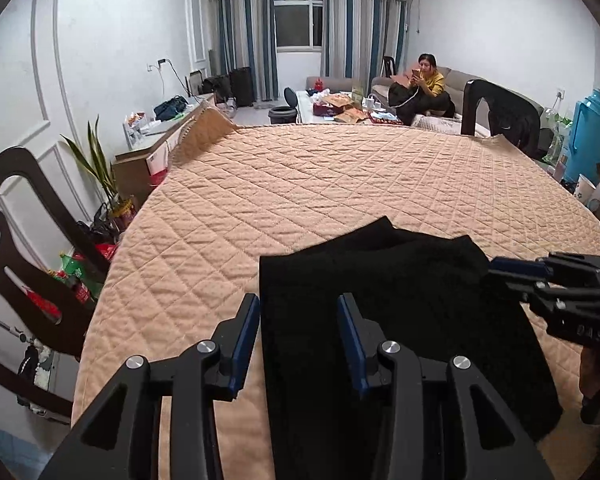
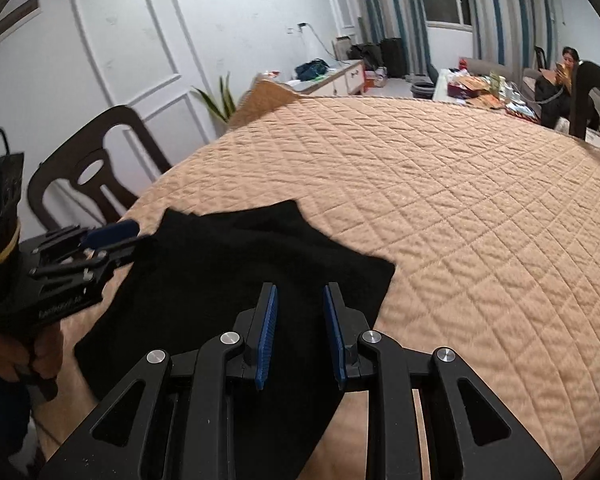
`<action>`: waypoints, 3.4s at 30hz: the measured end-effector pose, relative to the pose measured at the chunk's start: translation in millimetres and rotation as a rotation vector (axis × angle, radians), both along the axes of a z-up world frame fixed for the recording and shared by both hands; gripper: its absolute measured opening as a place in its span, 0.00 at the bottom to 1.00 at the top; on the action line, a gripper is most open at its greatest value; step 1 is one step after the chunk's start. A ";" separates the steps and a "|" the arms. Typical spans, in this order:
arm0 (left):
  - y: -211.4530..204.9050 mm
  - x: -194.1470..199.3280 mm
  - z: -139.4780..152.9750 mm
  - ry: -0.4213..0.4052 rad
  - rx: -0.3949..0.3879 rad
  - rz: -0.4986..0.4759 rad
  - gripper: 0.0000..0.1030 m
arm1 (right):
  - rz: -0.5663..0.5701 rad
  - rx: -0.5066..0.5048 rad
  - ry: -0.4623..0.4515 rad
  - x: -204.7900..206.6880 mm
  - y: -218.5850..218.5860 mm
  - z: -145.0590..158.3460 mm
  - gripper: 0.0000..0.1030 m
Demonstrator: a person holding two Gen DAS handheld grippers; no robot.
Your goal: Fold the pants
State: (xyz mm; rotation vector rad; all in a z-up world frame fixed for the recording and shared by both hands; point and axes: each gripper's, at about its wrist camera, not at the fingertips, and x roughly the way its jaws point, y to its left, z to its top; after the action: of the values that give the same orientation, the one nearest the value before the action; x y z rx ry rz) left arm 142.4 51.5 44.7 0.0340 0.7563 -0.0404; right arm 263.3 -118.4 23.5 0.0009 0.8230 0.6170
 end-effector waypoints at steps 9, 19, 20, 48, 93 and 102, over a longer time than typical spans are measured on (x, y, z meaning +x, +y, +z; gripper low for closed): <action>-13.2 -52.8 1.7 -0.021 0.005 0.013 0.42 | 0.060 -0.030 -0.047 -62.6 -0.3 5.3 0.24; -20.7 -70.0 -16.3 0.021 -0.006 0.020 0.42 | 0.064 -0.081 -0.042 -88.5 -1.8 -11.5 0.24; -21.9 -70.2 -19.6 0.028 -0.005 0.020 0.42 | 0.062 -0.081 -0.048 -88.8 -2.0 -12.2 0.24; -28.8 -99.6 -5.4 -0.025 0.006 0.023 0.42 | 0.021 -0.074 -0.088 -121.2 -15.3 1.9 0.24; -35.7 -127.1 -50.6 0.086 -0.010 -0.009 0.66 | -0.212 -0.252 -0.001 -156.3 -66.1 -30.8 0.45; -34.9 -127.2 -50.5 0.087 -0.009 -0.008 0.67 | -0.212 -0.261 -0.006 -159.0 -66.7 -30.3 0.45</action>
State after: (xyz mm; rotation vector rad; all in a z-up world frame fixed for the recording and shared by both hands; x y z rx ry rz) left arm 15.2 16.6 -5.8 0.0272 0.8426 -0.0535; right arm 104.3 -185.0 -6.8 -0.1489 0.8799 0.3069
